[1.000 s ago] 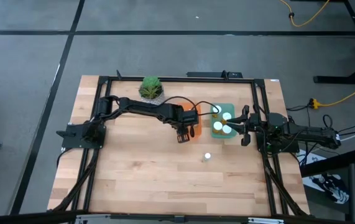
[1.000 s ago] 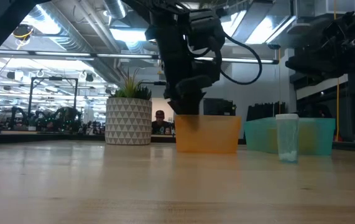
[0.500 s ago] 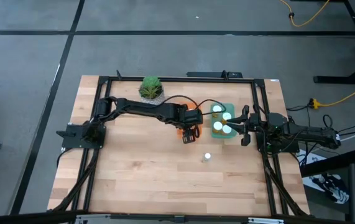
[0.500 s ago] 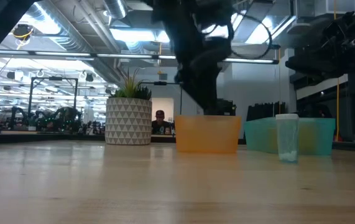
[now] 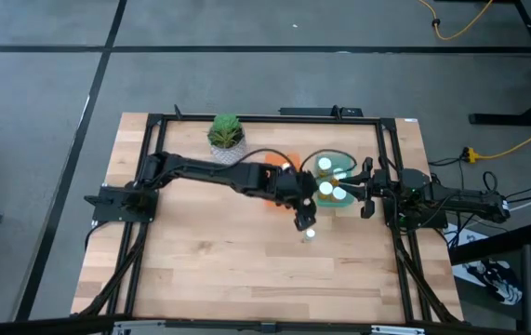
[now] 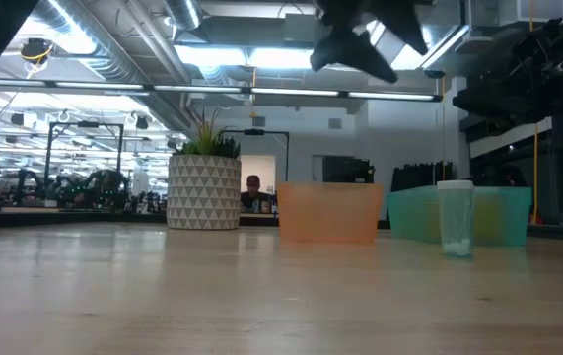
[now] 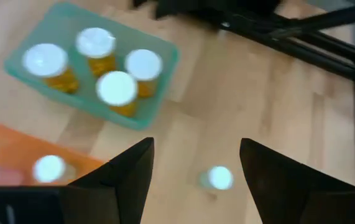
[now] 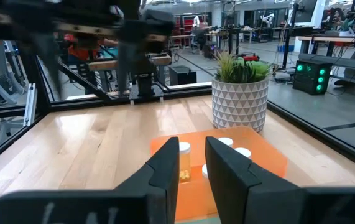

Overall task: Pick and place medicine bottles into bin by pill shape (circle, oval)
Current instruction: Put the small blue bottle into the orange bin

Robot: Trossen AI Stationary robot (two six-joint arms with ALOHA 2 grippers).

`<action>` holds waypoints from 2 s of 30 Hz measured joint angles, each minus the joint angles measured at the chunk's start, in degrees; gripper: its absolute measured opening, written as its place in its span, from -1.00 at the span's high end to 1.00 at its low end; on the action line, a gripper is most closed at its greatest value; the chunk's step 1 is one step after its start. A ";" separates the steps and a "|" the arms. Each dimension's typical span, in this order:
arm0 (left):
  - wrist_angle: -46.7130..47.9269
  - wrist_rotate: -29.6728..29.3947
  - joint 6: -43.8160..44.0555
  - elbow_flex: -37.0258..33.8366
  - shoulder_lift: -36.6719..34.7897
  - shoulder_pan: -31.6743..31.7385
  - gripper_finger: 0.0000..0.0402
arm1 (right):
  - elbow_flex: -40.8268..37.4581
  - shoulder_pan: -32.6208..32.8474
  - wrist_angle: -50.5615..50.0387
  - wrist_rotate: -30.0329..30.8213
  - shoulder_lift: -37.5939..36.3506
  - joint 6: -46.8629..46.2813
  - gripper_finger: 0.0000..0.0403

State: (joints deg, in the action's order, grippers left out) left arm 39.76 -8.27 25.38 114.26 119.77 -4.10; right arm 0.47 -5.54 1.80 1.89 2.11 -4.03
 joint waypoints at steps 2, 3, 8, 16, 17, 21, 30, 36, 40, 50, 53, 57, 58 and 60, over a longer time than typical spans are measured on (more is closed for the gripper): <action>-0.49 -0.09 -0.25 -0.04 0.02 -1.41 -0.15 | 0.00 0.00 0.00 0.01 0.00 0.01 0.60; -0.79 -0.11 -0.28 -0.04 0.02 -2.09 -0.15 | 0.00 0.00 0.00 0.00 0.00 0.00 0.60; -0.80 -0.13 -0.20 -0.04 0.07 -4.87 -0.15 | 0.00 0.00 -0.02 0.00 0.00 0.02 0.60; -0.80 -1.02 3.05 -0.04 0.07 -8.16 -0.15 | 0.00 0.00 0.00 0.01 0.00 0.16 0.60; -0.80 -1.85 3.06 -0.04 0.07 -8.55 -0.15 | 0.00 0.00 0.00 0.00 0.00 0.15 0.60; -0.80 -4.09 2.74 -0.04 0.07 -9.59 -0.15 | 0.00 0.00 0.00 0.01 0.00 0.08 0.60; -1.47 -3.77 0.62 -4.64 0.09 -9.38 -0.15 | 0.00 0.02 0.13 0.02 0.02 -8.12 0.60; -9.65 -6.42 -3.40 -10.48 0.21 -8.30 -0.15 | 0.00 0.02 0.11 0.09 0.02 -13.98 0.60; -16.12 -3.92 -4.22 -14.13 0.20 -7.73 -0.15 | 0.00 0.02 0.11 0.07 0.02 -13.74 0.60; -27.32 -4.26 -10.87 -20.07 0.94 -7.75 -0.15 | 0.00 0.02 0.07 -0.02 0.02 -15.46 0.60; -29.64 -4.26 -11.09 -19.86 2.37 -7.77 -0.15 | 0.00 0.02 0.07 -0.03 0.02 -15.15 0.60; -26.77 -4.11 -12.82 -16.78 2.64 -7.80 -0.15 | 0.00 0.02 0.07 -0.02 0.02 -13.66 0.60; -25.01 -3.97 -13.04 -15.34 2.64 -7.78 -0.15 | 0.00 0.02 0.07 -0.02 0.02 -13.69 0.60; -21.18 -3.44 -14.24 -12.16 2.64 -7.57 -0.15 | 0.00 0.02 0.24 0.00 0.02 -13.71 0.60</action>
State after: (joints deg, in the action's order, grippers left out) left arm 18.58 -11.71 11.15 102.10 122.41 -11.67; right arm 0.47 -5.52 2.04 1.89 2.13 -17.74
